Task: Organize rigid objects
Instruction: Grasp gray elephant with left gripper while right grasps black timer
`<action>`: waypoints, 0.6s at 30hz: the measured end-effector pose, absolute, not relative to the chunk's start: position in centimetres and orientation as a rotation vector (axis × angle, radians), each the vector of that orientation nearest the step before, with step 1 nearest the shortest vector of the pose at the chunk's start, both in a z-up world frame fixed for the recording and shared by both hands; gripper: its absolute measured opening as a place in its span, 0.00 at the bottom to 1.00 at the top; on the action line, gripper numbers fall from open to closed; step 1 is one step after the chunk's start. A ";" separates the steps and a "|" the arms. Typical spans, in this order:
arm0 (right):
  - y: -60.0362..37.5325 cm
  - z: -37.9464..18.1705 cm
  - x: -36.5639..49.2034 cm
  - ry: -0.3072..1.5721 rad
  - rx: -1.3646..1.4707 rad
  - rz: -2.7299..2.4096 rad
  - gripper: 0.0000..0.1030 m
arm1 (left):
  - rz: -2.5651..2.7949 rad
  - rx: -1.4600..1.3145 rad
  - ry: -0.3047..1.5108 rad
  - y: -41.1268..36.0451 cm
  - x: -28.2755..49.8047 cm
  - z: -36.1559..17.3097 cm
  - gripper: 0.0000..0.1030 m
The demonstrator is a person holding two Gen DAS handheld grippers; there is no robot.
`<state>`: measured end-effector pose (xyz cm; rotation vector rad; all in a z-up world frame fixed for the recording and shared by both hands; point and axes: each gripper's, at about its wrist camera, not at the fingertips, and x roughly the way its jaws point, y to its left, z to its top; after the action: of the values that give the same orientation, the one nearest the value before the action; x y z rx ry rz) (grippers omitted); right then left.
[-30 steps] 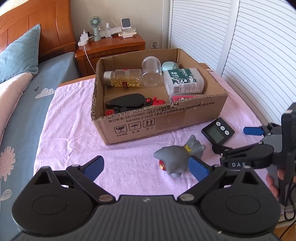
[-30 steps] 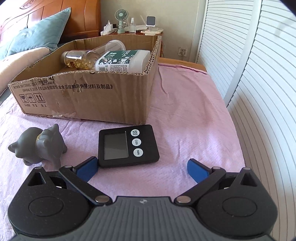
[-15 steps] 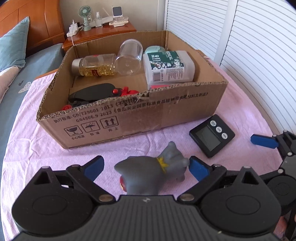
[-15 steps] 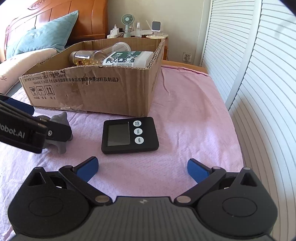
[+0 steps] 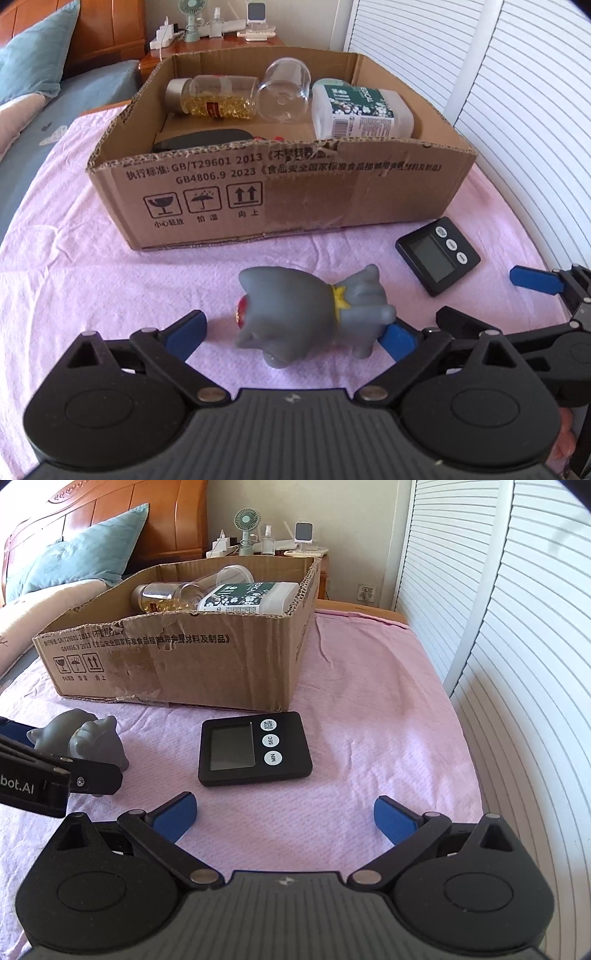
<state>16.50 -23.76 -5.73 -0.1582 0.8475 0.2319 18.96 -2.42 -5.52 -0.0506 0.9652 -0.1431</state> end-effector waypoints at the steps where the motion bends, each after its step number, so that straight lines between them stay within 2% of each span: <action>1: -23.8 -5.7 16.5 0.847 -0.157 0.231 1.00 | -0.146 -0.058 0.964 -2.4 18.9 -5.5 0.92; 4: -23.7 -5.8 16.4 0.842 -0.157 0.231 1.00 | -0.154 -0.071 0.946 -2.6 18.8 -5.3 0.85; 7: -23.7 -5.8 16.4 0.839 -0.157 0.232 1.00 | -0.164 -0.059 0.926 -3.0 18.6 -5.1 0.72; 18: -23.4 -5.4 17.0 0.888 -0.177 0.267 1.00 | -0.183 0.052 0.949 -0.8 17.9 -4.6 0.72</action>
<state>17.02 -23.36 -5.44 -0.1766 0.8878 0.2672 17.86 -0.84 -4.63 0.0523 0.9485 -0.1835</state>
